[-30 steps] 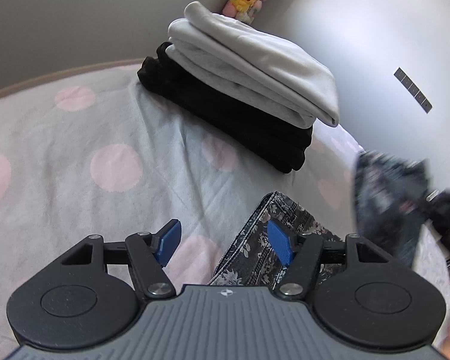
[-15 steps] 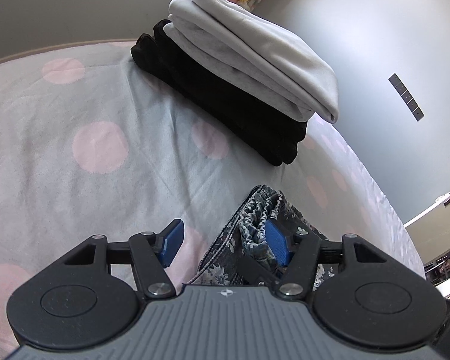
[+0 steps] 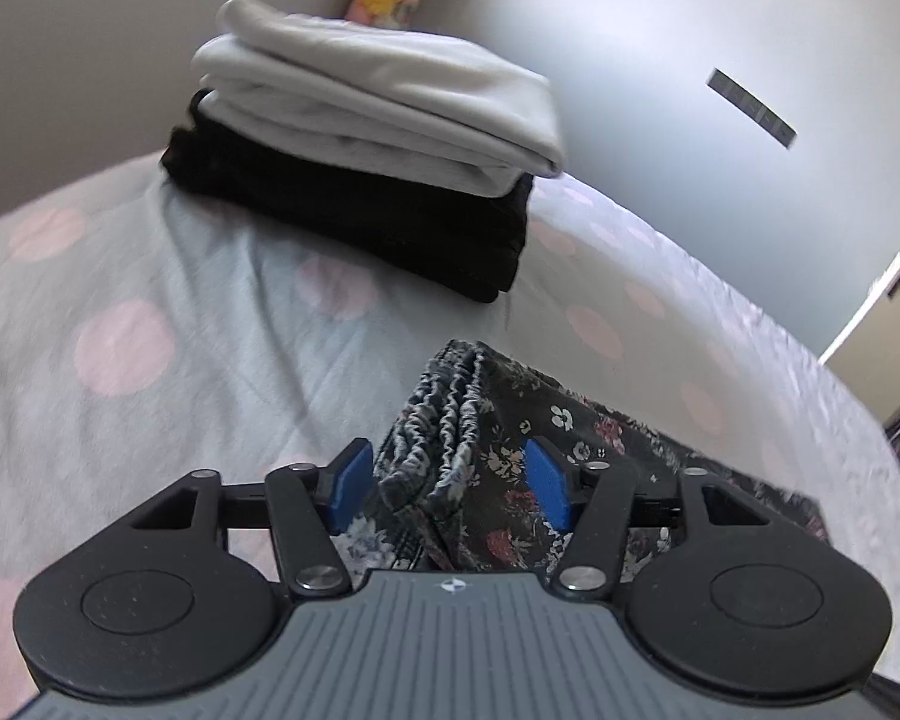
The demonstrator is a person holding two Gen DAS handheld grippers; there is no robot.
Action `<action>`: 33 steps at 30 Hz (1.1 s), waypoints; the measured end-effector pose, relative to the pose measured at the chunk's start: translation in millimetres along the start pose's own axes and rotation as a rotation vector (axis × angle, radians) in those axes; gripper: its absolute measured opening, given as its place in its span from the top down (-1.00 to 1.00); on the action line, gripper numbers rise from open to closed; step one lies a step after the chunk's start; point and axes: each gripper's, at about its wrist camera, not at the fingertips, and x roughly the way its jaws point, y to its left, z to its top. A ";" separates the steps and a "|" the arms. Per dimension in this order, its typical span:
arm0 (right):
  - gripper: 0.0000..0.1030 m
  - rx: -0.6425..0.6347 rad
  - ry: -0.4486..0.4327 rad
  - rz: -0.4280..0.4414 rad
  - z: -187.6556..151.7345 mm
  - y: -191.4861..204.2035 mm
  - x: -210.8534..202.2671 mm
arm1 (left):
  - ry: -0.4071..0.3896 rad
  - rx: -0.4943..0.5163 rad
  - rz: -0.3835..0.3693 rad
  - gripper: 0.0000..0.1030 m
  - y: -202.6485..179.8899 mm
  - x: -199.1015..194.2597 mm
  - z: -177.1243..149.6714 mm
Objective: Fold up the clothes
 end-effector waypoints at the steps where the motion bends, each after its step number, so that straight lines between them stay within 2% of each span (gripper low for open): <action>1: 0.21 0.011 -0.002 -0.025 -8.4 -13.2 -11.7 | -0.004 0.041 0.024 -0.12 -5.9 4.3 -3.7; 2: 0.20 0.019 -0.007 -0.053 -16.1 -25.3 -22.5 | 0.001 0.072 0.062 0.03 -9.5 9.5 -7.9; 3: 0.19 0.024 -0.014 -0.085 -23.7 -37.1 -32.9 | 0.010 0.101 0.105 0.34 -12.4 15.0 -12.2; 5: 0.11 0.029 -0.031 -0.155 -38.5 -59.1 -51.9 | 0.019 0.139 0.172 0.51 -14.9 24.0 -20.0; 6: 0.10 0.029 -0.041 -0.195 -45.4 -68.7 -59.9 | 0.002 0.129 0.172 0.62 -12.6 24.0 -22.0; 9: -0.07 0.023 -0.061 -0.316 -67.1 -95.6 -79.2 | -0.080 0.103 0.167 0.72 -14.1 8.8 -16.9; 11: -0.09 0.039 -0.068 -0.372 -77.2 -112.1 -86.9 | -0.085 0.135 0.194 0.73 -18.9 7.3 -16.7; 14: -0.09 0.184 -0.092 -0.376 -77.5 -140.0 -91.2 | -0.082 0.192 0.240 0.73 -26.8 7.1 -17.2; 16: -0.09 0.254 -0.134 -0.362 -76.7 -154.2 -92.3 | -0.041 0.204 0.255 0.71 -22.5 18.8 -26.2; 19: -0.09 0.289 -0.188 -0.332 -76.3 -167.8 -90.2 | -0.050 0.253 0.283 0.65 -23.8 26.0 -35.1; 22: -0.09 0.415 -0.213 -0.278 -73.7 -188.3 -83.6 | -0.063 0.274 0.310 0.50 -28.6 26.3 -36.0; 23: -0.09 0.451 -0.216 -0.272 -74.0 -195.0 -80.6 | -0.064 0.276 0.313 0.30 -29.0 26.5 -36.4; 24: -0.09 0.476 -0.213 -0.275 -75.3 -201.4 -77.5 | -0.065 0.277 0.316 -0.02 -29.5 26.7 -36.8; 25: -0.09 0.504 -0.202 -0.277 -77.3 -207.1 -72.1 | -0.067 0.278 0.319 -0.14 -29.9 26.8 -37.2; 29: -0.05 0.691 -0.154 -0.207 -92.5 -233.2 -57.0 | -0.054 0.202 0.339 -0.35 -23.5 20.4 -33.3; 33: -0.01 0.647 -0.129 -0.231 -90.8 -228.2 -50.4 | -0.035 0.076 0.331 -0.58 -7.8 10.5 -29.8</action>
